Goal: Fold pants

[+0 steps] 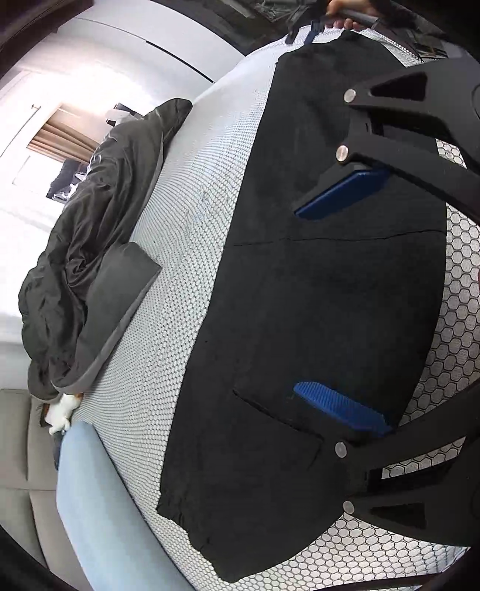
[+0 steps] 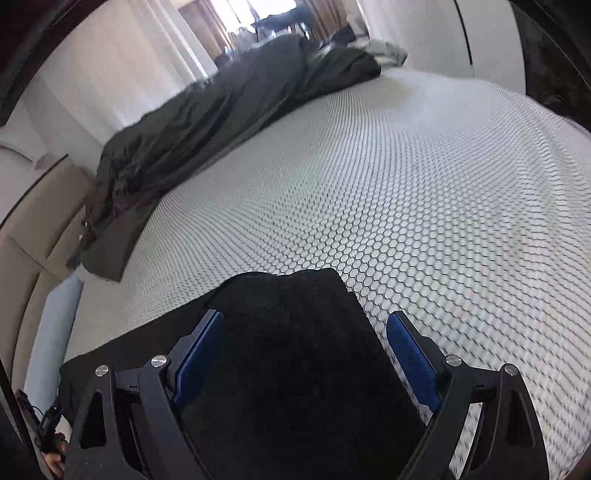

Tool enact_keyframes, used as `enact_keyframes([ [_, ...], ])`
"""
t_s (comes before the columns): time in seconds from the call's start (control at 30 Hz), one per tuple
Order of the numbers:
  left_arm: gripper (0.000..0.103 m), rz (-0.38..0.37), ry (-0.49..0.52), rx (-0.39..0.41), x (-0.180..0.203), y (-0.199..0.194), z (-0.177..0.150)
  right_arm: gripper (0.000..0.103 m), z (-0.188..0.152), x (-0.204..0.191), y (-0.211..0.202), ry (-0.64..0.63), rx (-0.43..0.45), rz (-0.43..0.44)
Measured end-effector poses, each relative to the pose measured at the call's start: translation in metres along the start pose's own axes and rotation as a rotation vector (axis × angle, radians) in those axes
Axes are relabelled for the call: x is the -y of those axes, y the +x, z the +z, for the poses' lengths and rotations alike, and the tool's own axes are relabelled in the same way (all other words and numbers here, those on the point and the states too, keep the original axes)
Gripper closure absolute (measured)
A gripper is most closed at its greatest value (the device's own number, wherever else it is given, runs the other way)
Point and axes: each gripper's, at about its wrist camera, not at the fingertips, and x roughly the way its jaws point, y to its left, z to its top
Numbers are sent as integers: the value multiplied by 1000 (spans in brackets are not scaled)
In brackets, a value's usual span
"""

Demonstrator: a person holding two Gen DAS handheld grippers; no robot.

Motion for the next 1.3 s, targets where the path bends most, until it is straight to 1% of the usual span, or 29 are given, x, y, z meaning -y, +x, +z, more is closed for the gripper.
enact_keyframes([
  [0.03,15,0,-10,-2,-1,2,-1,15,7,5,14,7,-25,-9],
  [0.1,15,2,-33,1,-6,5,2,33,8,10,30,4,-70,4],
  [0.13,15,8,-44,1,-8,7,3,34,7,7,31,-9,-80,2],
  [0.17,15,8,-53,-1,-15,10,6,41,5,2,29,-43,-68,4],
  [0.2,15,5,-60,-1,-17,11,7,58,3,-5,23,-104,-44,-1],
  [0.23,15,4,-65,-4,-18,12,8,67,2,-11,18,-150,-24,-14],
  [0.27,15,6,-66,-9,-21,17,13,87,1,-16,13,-189,2,-33],
  [0.3,15,7,-63,-10,-20,18,13,94,2,-19,12,-212,4,-51],
  [0.4,15,21,-51,-17,-19,23,13,97,-1,-22,9,-239,-15,-39],
  [0.47,15,22,-52,-20,-20,24,14,98,0,-22,8,-241,6,-77],
  [0.5,15,23,-52,-21,-20,23,14,98,1,-18,7,-222,16,-99],
  [0.53,15,25,-52,-22,-21,24,14,98,2,-13,7,-198,28,-119],
  [0.57,15,29,-50,-22,-21,24,14,98,4,-6,10,-171,34,-163],
  [0.63,15,41,-53,-26,-21,26,15,94,1,2,17,-145,11,-208],
  [0.7,15,51,-56,-12,-18,26,15,81,-1,8,21,-132,-11,-292],
  [0.73,15,52,-45,2,-15,25,15,78,-2,10,18,-112,-6,-316],
  [0.77,15,58,-24,24,-8,21,15,70,-2,8,11,-93,13,-309],
  [0.8,15,62,2,40,-1,17,15,58,-5,4,-1,-86,42,-269],
  [0.83,15,63,36,53,9,13,14,51,-10,-2,-15,-95,76,-228],
  [0.9,15,44,115,72,34,6,9,26,-29,-24,-36,-130,123,-172],
  [0.97,15,-19,176,63,64,3,-1,18,-52,-51,-46,-181,117,-100],
  [1.0,15,-50,195,47,77,3,-6,18,-69,-65,-50,-209,102,-64],
  [1.07,15,-142,247,-22,109,9,-22,17,-103,-94,-49,-262,58,-17],
  [1.13,15,-204,303,-69,134,16,-38,17,-133,-125,-43,-315,21,39],
  [1.23,15,-237,398,-136,166,32,-62,17,-174,-168,-21,-431,-50,115],
  [1.27,15,-247,438,-165,174,40,-71,17,-187,-180,-12,-493,-78,122],
  [1.3,15,-242,468,-186,179,46,-78,17,-196,-189,-3,-547,-96,108],
])
